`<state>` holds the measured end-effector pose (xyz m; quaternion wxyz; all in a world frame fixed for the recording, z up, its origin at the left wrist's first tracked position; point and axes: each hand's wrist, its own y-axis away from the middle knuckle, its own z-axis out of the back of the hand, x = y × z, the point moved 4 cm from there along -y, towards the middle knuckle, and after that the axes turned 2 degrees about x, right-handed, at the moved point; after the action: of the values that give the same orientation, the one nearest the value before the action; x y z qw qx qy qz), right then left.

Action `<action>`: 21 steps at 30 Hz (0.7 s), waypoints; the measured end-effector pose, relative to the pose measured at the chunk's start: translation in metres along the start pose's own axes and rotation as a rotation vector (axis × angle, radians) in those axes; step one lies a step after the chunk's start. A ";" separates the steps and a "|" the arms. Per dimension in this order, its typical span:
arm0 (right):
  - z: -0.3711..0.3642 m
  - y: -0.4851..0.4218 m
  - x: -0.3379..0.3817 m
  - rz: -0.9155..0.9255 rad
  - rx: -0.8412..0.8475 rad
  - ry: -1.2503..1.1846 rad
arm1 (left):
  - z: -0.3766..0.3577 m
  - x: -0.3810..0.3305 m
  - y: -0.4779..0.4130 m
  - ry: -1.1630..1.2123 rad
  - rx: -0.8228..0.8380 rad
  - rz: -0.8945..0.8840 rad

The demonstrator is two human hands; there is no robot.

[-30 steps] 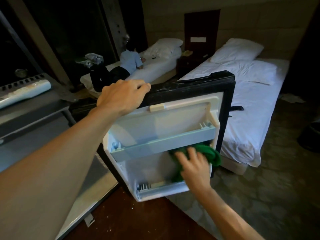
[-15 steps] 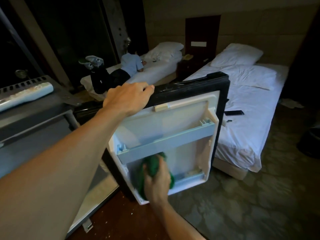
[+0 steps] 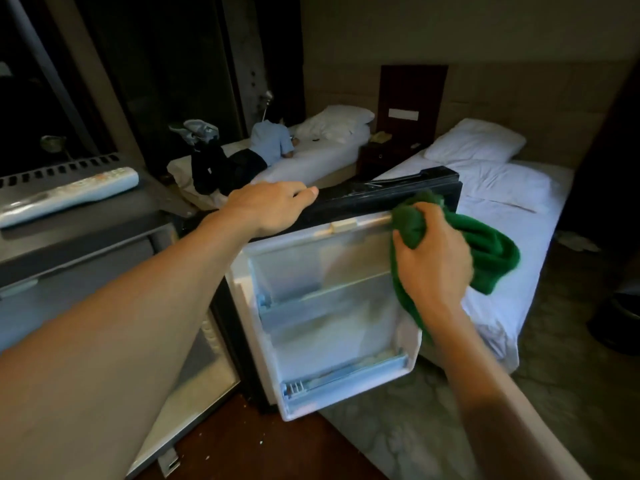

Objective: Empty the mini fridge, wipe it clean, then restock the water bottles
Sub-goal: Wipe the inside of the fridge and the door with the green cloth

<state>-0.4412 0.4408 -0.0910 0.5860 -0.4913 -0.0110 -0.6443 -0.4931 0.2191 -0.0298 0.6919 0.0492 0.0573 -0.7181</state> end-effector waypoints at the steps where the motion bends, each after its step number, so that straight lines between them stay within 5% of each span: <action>1: -0.010 -0.006 0.002 -0.017 0.021 0.099 | 0.000 -0.001 0.000 -0.003 -0.011 -0.011; 6: -0.044 0.021 0.034 0.000 0.201 0.182 | 0.000 -0.004 -0.001 -0.056 -0.080 -0.022; 10: -0.078 0.076 0.099 0.233 0.417 0.079 | 0.001 -0.003 -0.003 -0.044 -0.074 -0.025; 13: -0.084 0.103 0.122 0.427 0.356 0.055 | 0.004 -0.004 0.000 -0.011 -0.074 -0.039; 17: -0.065 0.072 0.086 0.337 0.418 0.066 | 0.003 -0.002 0.003 -0.001 -0.063 -0.061; 21: -0.036 0.020 0.023 0.203 0.288 0.208 | 0.004 0.000 0.004 0.054 -0.061 -0.074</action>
<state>-0.4442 0.3967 -0.1058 0.7101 -0.3319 0.0072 -0.6210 -0.4892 0.2181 -0.0261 0.6641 0.0453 0.0993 -0.7396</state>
